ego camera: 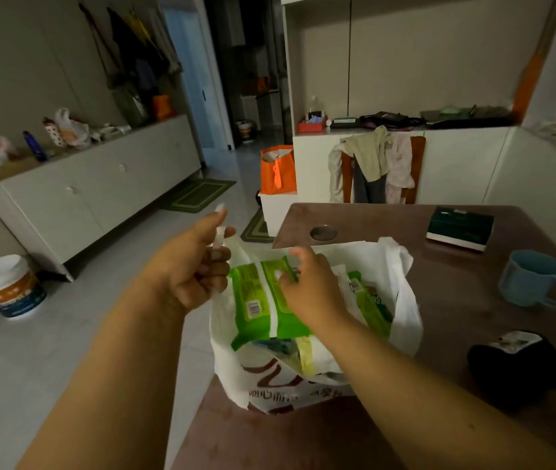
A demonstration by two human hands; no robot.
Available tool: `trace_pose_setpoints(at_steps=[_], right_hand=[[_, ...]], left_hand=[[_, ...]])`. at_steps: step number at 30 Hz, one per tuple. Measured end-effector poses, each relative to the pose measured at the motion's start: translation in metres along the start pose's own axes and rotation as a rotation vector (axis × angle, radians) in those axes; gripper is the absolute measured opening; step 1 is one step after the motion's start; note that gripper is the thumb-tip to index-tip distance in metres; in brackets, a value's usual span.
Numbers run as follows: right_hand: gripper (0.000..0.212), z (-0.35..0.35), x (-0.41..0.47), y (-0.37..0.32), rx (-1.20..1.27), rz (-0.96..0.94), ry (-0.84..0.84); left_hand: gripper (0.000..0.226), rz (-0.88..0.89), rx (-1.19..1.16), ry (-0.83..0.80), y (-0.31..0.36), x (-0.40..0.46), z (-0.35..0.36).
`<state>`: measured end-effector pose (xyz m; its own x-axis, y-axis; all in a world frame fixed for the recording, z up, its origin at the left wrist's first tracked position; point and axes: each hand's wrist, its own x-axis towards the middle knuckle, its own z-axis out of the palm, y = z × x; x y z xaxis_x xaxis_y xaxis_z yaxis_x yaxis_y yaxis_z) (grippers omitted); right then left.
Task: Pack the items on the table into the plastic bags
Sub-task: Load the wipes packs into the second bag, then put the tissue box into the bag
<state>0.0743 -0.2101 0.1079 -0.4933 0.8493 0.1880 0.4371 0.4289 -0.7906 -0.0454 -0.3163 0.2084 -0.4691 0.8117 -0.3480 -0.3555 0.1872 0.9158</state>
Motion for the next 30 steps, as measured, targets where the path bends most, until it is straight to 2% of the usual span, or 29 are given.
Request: trace_pose_setpoints(at_steps=[2, 7, 9, 12, 16, 19, 22, 25, 28, 30], right_hand=[[0.027, 0.009, 0.002, 0.012, -0.053, -0.149, 0.033], [0.018, 0.006, 0.040, 0.004, -0.123, -0.146, -0.001], [0.030, 0.007, 0.024, 0.001, -0.157, -0.261, -0.098], [0.048, 0.020, 0.000, 0.015, -0.396, -0.450, -0.235], [0.053, 0.024, 0.043, 0.013, -0.549, -0.318, -0.384], [0.056, 0.032, 0.018, 0.015, -0.687, -0.398, -0.416], [0.061, 0.039, -0.006, 0.019, -0.798, -0.393, -0.511], [0.061, 0.020, 0.015, 0.000, -0.681, -0.300, -0.625], [0.059, -0.009, 0.018, 0.016, -0.577, -0.234, -0.570], [0.063, -0.019, 0.005, 0.040, -0.667, -0.198, -0.516]], left_hand=[[0.052, -0.024, 0.000, -0.064, 0.005, 0.000, -0.001], [0.058, -0.051, 0.064, -0.085, 0.017, 0.006, -0.005], [0.058, -0.058, 0.052, -0.085, 0.018, 0.007, -0.009], [0.055, -0.063, 0.071, -0.086, 0.016, 0.007, -0.009], [0.061, -0.051, 0.066, -0.006, 0.016, 0.008, -0.007], [0.061, -0.034, 0.052, 0.005, 0.019, 0.012, -0.003], [0.064, -0.025, 0.051, 0.029, 0.017, 0.013, 0.007], [0.058, -0.002, 0.058, 0.069, 0.017, 0.012, 0.013], [0.055, 0.023, 0.037, 0.076, 0.020, 0.012, 0.012], [0.055, 0.033, 0.041, 0.110, 0.019, 0.013, 0.016]])
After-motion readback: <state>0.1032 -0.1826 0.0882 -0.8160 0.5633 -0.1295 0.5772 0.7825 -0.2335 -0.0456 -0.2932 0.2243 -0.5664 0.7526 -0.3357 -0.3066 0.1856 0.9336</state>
